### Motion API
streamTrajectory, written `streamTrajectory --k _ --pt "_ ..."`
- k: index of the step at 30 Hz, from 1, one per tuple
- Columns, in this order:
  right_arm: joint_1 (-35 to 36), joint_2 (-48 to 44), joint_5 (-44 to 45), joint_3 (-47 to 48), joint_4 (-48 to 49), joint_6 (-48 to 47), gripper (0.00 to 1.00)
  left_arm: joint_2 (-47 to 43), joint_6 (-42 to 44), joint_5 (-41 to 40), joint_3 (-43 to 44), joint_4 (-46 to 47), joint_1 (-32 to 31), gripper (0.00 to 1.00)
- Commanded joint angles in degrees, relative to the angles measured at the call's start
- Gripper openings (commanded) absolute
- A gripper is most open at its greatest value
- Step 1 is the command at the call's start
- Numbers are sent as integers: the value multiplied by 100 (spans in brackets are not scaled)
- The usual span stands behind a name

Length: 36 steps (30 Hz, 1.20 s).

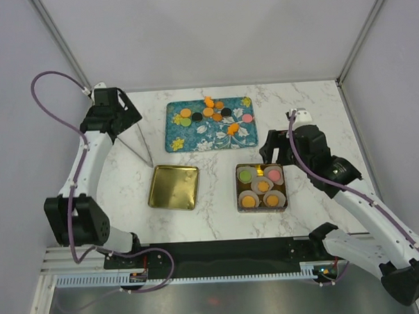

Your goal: Pack the cookies

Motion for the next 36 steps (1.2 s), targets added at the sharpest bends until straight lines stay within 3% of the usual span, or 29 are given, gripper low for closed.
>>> streamTrajectory --k 1,4,5,9,15,25,36 --pt "320 270 -327 141 384 421 86 -1272 -183 -8 -391 77 -345 91" --pt "1093 700 225 246 543 684 82 -2005 -183 -8 -751 77 -732 91" --pt "1321 1006 653 360 569 746 81 -2451 -253 880 -831 156 -951 88" --pt "2454 1930 1394 730 780 1115 78 -3368 -245 1064 -1253 35 -1611 86" --pt "3115 3283 1966 1160 1140 1766 70 -4694 -429 1617 -2017 -63 -1937 84" --pt "3292 5067 2099 1907 1545 2162 55 -5197 -254 2057 -2405 -248 -1946 84" --pt "3222 5860 2002 2427 1615 2302 53 -5294 -166 2075 -2431 -248 -1946 84"
